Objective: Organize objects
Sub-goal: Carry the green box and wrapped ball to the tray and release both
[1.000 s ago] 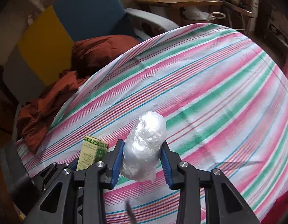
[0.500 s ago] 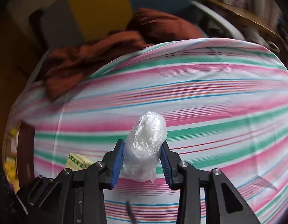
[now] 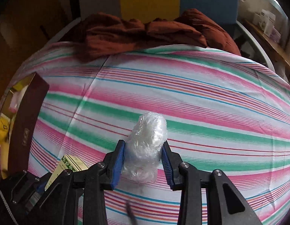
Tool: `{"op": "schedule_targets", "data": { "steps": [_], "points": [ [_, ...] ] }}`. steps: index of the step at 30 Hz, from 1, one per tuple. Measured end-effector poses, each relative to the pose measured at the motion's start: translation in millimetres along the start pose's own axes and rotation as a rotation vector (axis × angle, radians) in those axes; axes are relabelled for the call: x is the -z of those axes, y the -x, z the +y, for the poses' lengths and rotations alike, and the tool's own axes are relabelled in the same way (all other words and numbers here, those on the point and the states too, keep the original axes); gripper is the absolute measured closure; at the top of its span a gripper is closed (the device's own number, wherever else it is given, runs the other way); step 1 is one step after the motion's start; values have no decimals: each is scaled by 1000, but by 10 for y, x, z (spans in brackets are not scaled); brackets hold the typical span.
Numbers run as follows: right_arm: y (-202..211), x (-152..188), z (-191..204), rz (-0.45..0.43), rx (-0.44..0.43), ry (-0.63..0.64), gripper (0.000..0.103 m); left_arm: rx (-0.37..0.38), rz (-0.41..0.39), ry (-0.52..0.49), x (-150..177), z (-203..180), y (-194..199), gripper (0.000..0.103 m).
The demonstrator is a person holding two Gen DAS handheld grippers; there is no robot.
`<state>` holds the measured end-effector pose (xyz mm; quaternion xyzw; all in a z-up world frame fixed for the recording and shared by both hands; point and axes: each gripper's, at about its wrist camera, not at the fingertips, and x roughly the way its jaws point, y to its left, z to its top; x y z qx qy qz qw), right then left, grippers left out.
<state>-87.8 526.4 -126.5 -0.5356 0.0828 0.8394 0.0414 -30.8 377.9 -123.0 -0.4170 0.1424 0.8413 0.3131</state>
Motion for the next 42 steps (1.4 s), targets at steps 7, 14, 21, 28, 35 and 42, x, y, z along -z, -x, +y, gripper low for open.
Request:
{"op": "schedule_targets", "data": {
  "steps": [7,14,21,28,35,42],
  "points": [
    [-36,7,23,4,9,7,66,12,-15,2,-4,32,-26,73],
    [-75,29,62,24,24,38,66,5,-26,4,27,14,-3,73],
    [-67,47,80,25,26,59,66,0,-32,2,23,15,-14,73],
    [-52,66,72,24,24,68,66,-5,-34,-2,17,13,-18,73],
    [-48,88,19,21,19,53,66,-2,-37,-11,10,2,129,73],
    [-34,115,61,28,62,42,67,24,-145,-31,-67,201,797,73]
  ]
}}
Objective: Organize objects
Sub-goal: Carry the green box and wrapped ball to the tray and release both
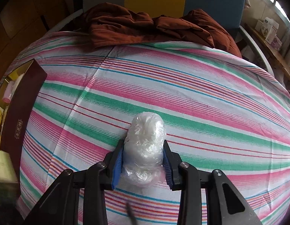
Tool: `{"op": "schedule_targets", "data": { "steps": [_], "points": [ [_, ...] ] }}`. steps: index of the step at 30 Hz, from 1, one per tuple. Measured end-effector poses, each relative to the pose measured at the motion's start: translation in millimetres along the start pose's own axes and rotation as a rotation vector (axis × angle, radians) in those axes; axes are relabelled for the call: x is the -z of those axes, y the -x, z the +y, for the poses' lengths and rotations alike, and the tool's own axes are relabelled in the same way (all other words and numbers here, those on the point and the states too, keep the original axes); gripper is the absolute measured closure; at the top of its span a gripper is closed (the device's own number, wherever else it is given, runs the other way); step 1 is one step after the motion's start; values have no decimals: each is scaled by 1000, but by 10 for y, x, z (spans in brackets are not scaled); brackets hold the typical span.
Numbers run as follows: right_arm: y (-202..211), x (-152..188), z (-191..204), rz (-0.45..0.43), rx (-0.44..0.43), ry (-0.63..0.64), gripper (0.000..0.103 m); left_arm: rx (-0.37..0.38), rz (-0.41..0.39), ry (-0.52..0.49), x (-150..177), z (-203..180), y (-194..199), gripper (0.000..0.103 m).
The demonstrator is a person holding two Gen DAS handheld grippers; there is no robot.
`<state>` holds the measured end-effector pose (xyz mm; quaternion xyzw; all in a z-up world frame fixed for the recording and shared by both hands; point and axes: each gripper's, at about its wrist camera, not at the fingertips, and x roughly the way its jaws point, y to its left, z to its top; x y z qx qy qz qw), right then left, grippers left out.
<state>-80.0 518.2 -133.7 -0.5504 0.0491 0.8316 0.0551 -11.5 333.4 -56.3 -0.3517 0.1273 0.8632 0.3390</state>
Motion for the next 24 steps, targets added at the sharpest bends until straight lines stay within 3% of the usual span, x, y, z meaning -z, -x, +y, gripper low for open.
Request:
{"op": "schedule_targets", "data": {
  "steps": [6,14,19,24],
  "points": [
    [184,6,368,1,-41,16,67,-60,-31,56,48,578,469,73],
    [777,-140,1585,-146,-191,95,67,-201,-22,236,388,1545,799,73],
    [803,-254,2169,-171,-242,134,67,-239,-12,298,661,1851,877,73],
    [673,-393,2513,-165,-249,147,65,-250,8,323,777,1992,822,73]
  ]
}}
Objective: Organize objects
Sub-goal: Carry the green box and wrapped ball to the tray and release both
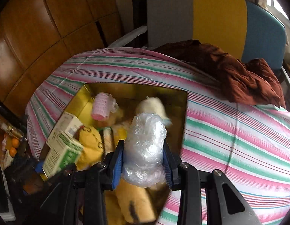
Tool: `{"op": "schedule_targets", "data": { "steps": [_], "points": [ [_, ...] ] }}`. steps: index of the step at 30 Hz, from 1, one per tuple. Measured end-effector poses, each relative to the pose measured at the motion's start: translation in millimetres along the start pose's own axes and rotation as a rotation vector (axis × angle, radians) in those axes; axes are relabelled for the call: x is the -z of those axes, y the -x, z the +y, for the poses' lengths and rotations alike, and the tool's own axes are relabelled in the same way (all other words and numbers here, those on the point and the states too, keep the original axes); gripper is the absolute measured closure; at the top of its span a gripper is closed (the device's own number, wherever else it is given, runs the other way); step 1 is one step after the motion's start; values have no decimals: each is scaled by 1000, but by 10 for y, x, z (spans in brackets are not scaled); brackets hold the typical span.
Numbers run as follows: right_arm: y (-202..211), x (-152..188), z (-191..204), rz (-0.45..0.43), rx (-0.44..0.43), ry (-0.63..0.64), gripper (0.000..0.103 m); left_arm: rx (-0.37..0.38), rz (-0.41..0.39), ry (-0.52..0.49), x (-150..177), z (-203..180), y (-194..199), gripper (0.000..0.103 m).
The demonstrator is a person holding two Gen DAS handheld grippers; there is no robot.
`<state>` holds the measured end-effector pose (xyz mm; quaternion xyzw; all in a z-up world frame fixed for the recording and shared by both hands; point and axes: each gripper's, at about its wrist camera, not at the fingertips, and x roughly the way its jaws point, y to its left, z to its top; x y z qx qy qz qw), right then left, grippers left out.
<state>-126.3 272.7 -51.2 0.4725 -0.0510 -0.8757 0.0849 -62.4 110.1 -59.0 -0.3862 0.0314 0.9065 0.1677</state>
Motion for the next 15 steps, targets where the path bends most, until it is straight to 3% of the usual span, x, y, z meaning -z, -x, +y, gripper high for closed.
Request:
{"op": "schedule_targets", "data": {
  "steps": [1,4,6,8,9,12,15],
  "points": [
    [-37,-28,-11,0,0,-8,64,-4,0,0,5,-4,-12,73],
    [-133,-110,14,6,-23,-39,49,-14,7,-3,8,-8,-79,72],
    [-175,-145,22,10,-32,-56,46,-17,8,-2,2,-12,-112,72],
    [-152,-132,40,7,-36,-61,46,-19,9,4,-2,0,-143,63],
    [-138,-119,48,4,-35,-65,46,-20,7,9,-4,16,-153,53],
    [-88,-65,41,-4,-33,-87,46,-23,0,23,-18,55,-150,50],
    [5,12,31,-27,2,-102,46,-35,-18,26,-33,87,-116,37]
  ]
}}
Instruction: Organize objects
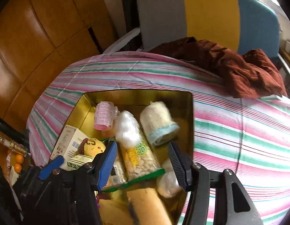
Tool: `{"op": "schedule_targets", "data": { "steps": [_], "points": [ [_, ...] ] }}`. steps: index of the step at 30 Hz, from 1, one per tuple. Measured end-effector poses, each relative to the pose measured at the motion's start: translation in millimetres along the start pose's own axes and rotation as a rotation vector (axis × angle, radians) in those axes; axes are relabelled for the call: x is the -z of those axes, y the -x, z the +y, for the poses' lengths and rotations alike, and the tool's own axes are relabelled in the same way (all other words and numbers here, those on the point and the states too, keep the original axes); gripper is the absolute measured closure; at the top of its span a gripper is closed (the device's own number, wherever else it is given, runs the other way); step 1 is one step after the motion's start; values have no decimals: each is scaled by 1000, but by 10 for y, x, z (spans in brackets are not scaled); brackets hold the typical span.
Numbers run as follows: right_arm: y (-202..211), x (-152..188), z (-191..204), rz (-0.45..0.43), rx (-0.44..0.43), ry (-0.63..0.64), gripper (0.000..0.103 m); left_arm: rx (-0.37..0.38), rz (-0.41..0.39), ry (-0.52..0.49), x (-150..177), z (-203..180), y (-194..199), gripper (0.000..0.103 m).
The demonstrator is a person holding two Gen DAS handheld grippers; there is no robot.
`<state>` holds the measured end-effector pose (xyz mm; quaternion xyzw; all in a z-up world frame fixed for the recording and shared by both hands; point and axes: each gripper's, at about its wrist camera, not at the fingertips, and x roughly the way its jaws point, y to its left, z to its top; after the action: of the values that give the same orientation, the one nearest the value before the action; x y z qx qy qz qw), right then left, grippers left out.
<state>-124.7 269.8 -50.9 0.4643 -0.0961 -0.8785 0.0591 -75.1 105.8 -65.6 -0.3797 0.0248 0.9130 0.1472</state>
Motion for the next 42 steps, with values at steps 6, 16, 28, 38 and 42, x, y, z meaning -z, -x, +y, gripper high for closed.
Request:
{"op": "schedule_targets", "data": {
  "steps": [6,16,28,38,42],
  "points": [
    [237,178,79,-65,97,17,46,-22,-49,10,-61,22,166,22],
    [539,555,265,-175,248,32,44,-46,-146,19,-138,89,632,1],
    [642,939,406,-225,321,27,44,-157,-132,23,18,170,855,0],
    [679,973,625,-244,312,72,44,-133,-158,58,69,226,1029,0],
    [659,978,664,-239,311,78,44,-134,-163,49,83,224,1063,0]
  ]
}}
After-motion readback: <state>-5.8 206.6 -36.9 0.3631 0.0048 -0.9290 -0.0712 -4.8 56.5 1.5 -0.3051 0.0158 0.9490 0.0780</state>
